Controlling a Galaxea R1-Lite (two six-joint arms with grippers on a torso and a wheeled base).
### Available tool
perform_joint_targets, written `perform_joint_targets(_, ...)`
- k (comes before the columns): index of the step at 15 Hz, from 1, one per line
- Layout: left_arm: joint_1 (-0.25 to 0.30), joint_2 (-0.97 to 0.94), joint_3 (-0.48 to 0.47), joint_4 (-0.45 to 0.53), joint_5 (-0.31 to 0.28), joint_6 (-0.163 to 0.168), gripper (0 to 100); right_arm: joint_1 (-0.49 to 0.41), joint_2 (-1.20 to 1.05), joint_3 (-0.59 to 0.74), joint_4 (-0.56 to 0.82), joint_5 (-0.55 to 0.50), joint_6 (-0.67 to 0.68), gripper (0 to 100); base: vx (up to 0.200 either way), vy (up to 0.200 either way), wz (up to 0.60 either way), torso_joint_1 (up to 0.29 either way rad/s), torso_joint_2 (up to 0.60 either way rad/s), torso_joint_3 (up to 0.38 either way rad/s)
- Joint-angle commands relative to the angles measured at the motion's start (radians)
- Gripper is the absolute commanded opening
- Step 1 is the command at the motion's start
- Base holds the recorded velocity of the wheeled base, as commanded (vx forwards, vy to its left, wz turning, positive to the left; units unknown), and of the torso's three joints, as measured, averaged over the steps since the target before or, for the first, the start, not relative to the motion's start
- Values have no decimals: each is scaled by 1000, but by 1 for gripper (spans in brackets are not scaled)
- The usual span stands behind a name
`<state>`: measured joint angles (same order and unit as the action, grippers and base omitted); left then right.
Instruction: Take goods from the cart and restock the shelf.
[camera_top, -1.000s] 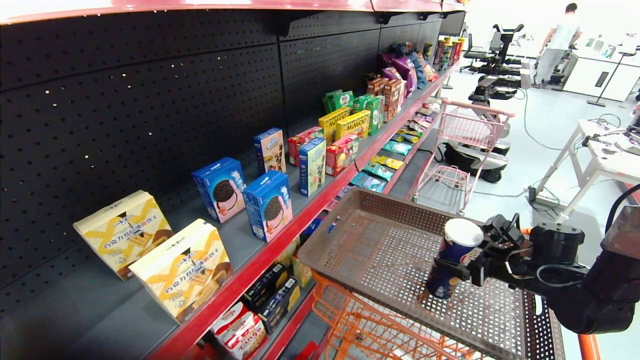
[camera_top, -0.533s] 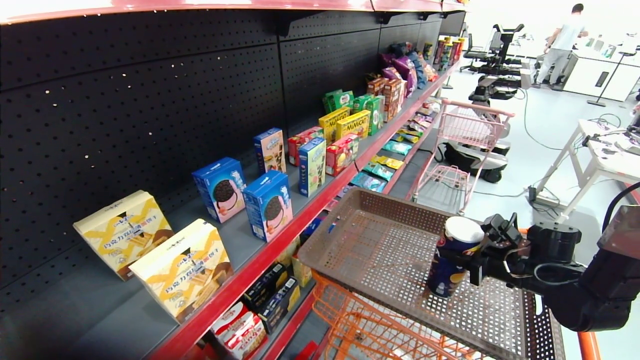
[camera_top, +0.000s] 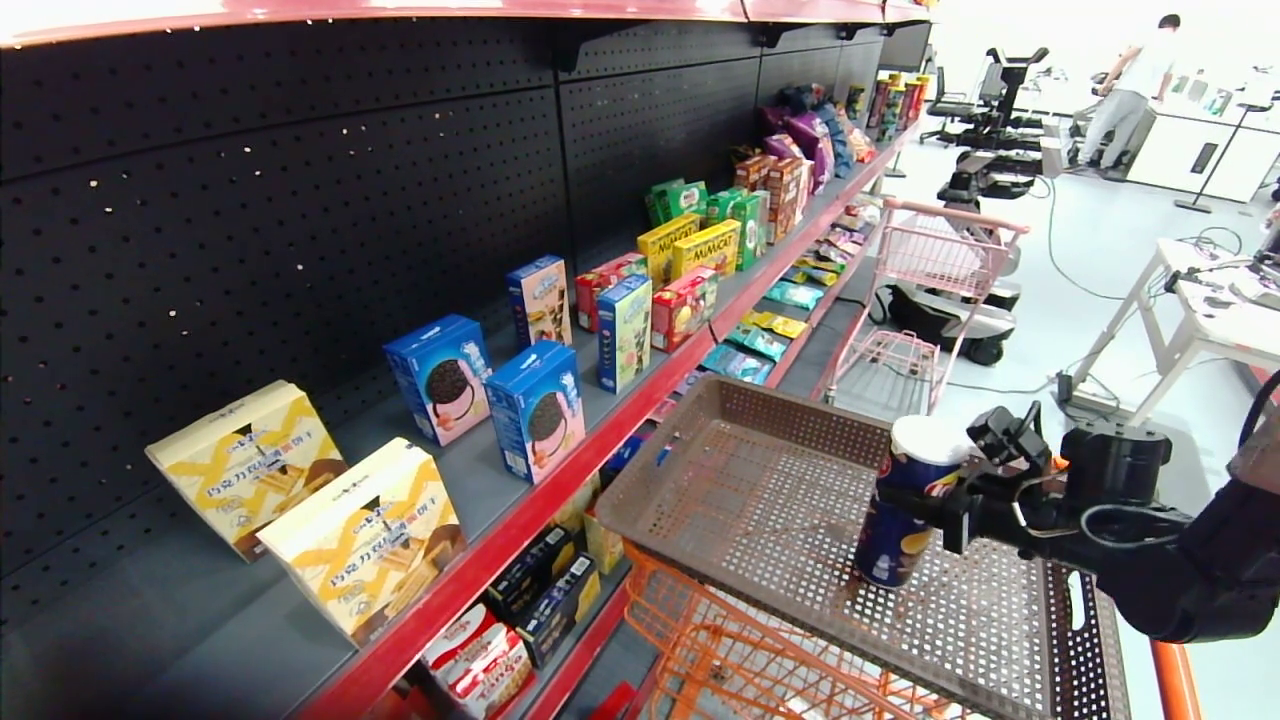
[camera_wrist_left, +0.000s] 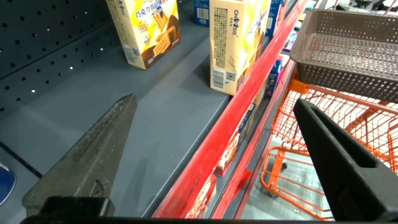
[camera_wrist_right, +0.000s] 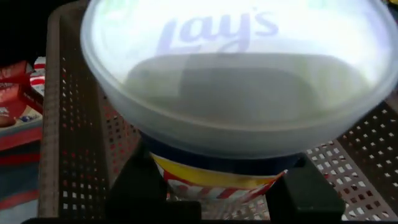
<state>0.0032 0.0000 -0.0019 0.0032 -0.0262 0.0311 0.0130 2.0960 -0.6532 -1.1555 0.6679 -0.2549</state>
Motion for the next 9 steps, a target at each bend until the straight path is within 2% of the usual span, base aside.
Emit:
perform_joint_targets(1, 0, 0, 0, 1, 0, 1, 100, 10, -212, 7, 115, -65, 63, 0, 0, 0, 0, 0, 0, 0)
perform_joint_targets(4, 0, 0, 0, 0, 0, 1, 100, 87, -401, 118, 137, -212, 149, 0, 0, 0, 0, 0, 0, 0)
perform_joint_targets(6, 0, 0, 0, 0, 0, 0, 100, 179, -537, 219, 146, -393, 197, 0, 0, 0, 0, 0, 0, 0)
perform_joint_targets(9, 0, 0, 0, 0, 0, 0, 100, 229, -646, 253, 149, -518, 278, 0, 0, 0, 0, 0, 0, 0)
